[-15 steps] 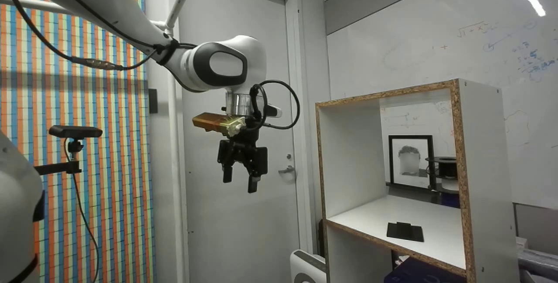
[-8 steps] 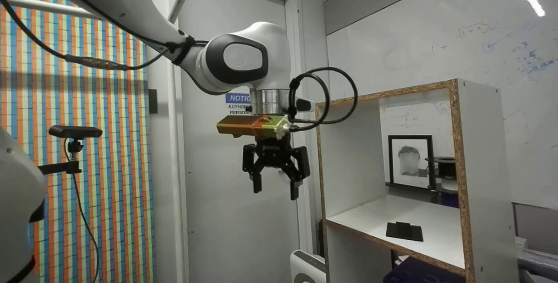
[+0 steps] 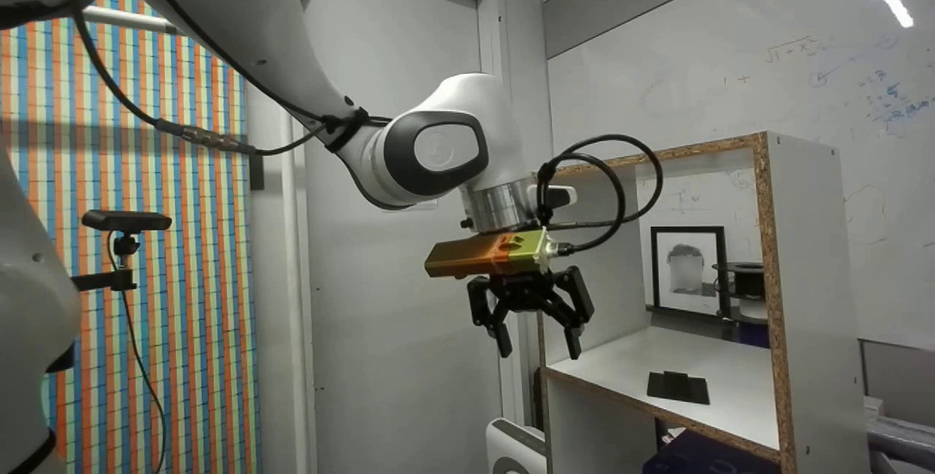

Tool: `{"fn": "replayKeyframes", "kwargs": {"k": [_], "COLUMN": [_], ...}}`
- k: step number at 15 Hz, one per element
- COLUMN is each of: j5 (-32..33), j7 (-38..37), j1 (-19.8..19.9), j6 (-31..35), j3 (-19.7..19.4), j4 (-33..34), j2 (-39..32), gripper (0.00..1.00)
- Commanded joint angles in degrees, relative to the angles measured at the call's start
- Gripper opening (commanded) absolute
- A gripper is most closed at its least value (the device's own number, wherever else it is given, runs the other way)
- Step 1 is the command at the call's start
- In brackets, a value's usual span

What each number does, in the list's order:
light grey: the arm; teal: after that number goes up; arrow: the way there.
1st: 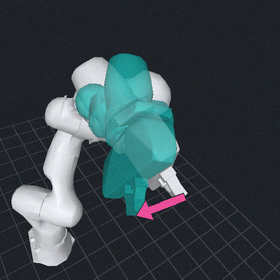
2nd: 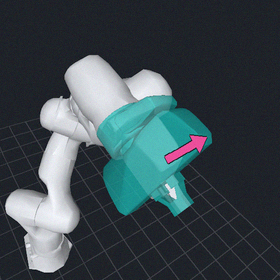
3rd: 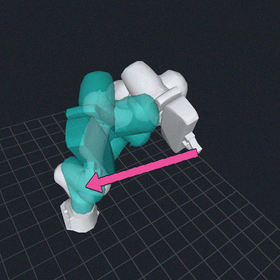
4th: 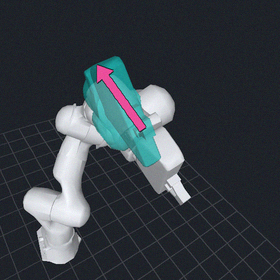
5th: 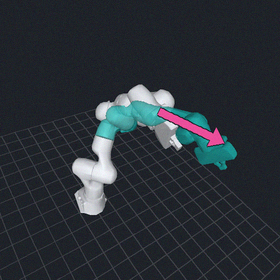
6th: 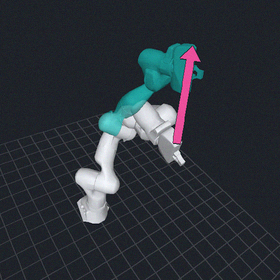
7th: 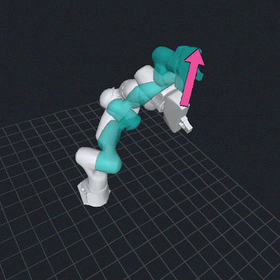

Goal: Put the black object on top of the shelf

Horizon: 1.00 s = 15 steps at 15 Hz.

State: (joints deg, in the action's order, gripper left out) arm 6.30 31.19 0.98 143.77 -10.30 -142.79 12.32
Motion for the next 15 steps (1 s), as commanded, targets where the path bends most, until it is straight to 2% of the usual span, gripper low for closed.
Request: {"fn": "replayKeyframes", "kwargs": {"k": [1,8,14,15], "j5": [-2.7,-8.7,-17.0,-19.1], "j7": [1.1,5.7,12.5,14.0], "j1": [0.8,2.4,4.0,3.0], "j6": [7.3,14.1,16.1,16.8], "j3": [-0.8,-2.6,-2.2,-3.2], "j4": [0.7,2.0,8.4,9.4], "j2": [-3.6,-8.1,-13.7,-14.8], "gripper": [1.0,1.0,1.0,1.0]}}
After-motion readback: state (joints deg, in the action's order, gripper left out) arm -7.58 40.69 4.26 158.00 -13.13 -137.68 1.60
